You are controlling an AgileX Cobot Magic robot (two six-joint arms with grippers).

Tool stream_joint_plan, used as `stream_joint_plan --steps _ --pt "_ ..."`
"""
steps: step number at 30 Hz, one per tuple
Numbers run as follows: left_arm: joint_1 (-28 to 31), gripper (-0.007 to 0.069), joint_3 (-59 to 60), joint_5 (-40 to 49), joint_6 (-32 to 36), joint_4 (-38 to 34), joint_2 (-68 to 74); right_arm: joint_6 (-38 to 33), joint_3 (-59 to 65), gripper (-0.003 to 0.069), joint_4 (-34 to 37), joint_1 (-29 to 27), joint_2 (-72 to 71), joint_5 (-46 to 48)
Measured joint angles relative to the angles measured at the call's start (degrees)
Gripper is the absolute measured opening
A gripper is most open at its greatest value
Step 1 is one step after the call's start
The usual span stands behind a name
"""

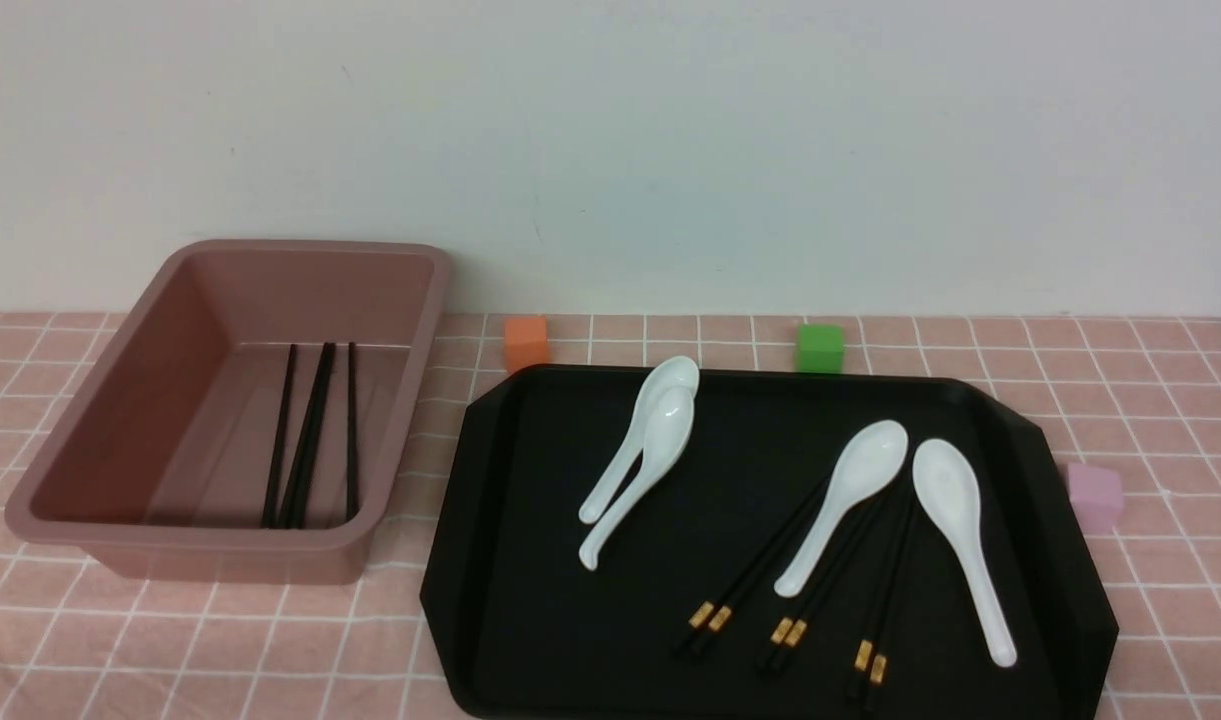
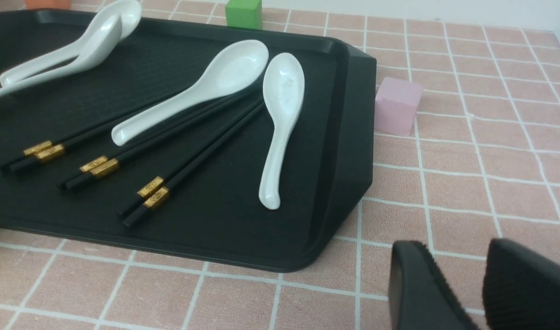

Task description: On pink tablecloth take chopsticks from black tray and put them in box.

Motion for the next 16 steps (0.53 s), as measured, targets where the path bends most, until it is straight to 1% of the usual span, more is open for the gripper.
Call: stream_joint_plan --steps 16 --pt "0.0 0.0019 0.0 0.0 0.0 0.0 0.0 0.0 0.0 0.0240 0.0 0.0 0.0 0.0"
